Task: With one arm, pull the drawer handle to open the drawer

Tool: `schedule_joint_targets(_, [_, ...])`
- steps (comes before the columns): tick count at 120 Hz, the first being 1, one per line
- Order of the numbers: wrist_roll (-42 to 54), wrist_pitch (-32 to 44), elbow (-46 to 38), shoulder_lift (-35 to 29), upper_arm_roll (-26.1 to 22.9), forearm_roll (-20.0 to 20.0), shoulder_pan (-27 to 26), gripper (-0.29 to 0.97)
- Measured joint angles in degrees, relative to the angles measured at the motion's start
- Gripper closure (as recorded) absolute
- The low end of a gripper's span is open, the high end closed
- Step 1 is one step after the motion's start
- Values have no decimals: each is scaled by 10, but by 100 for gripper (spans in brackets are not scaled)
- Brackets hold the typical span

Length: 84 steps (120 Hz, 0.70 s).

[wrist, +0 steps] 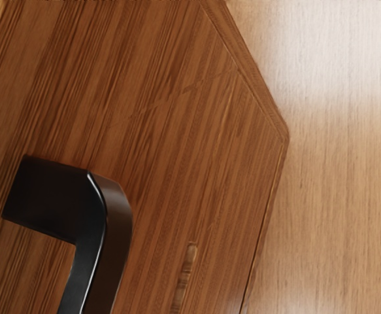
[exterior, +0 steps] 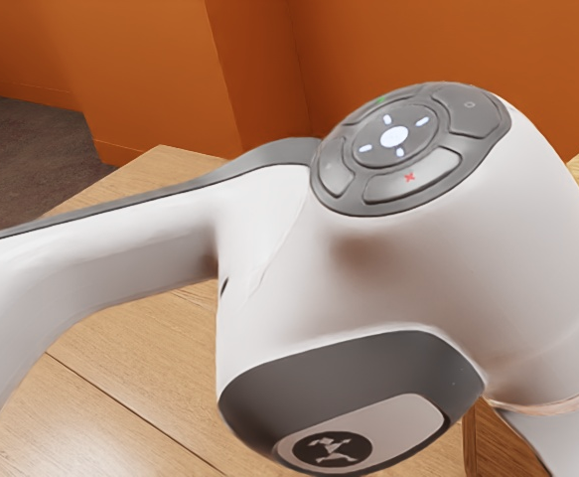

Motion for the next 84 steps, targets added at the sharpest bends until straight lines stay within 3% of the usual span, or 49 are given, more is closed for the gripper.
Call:
schedule_joint_targets(24, [-5,3,-7,0,0,0,5,3])
schedule_joint_targets(84, [-15,-2,-10,-9,1,0,-1,22])
